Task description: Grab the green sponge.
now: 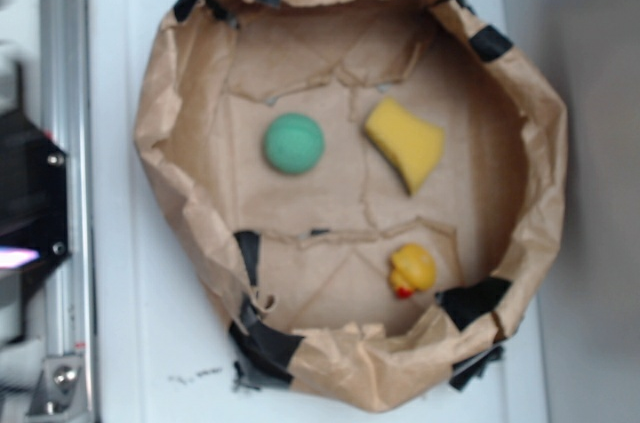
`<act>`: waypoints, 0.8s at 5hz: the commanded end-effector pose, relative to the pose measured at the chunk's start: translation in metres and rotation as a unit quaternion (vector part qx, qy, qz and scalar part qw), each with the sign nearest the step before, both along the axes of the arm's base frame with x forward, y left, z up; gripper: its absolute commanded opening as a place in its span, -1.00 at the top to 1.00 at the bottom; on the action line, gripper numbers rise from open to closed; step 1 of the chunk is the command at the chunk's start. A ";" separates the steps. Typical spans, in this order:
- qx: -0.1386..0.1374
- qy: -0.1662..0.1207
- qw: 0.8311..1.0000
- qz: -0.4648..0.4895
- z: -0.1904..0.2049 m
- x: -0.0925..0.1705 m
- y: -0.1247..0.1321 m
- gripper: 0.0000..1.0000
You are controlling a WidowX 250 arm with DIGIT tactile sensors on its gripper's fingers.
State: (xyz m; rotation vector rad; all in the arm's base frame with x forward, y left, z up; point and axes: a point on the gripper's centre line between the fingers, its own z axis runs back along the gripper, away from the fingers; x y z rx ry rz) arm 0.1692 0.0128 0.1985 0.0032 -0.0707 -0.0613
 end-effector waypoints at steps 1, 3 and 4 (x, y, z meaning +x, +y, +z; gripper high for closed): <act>0.048 -0.030 0.994 -0.097 -0.048 0.081 0.009 -1.00; 0.098 0.016 0.976 -0.192 -0.122 0.131 0.006 -1.00; 0.118 0.040 0.972 -0.199 -0.154 0.143 0.010 -1.00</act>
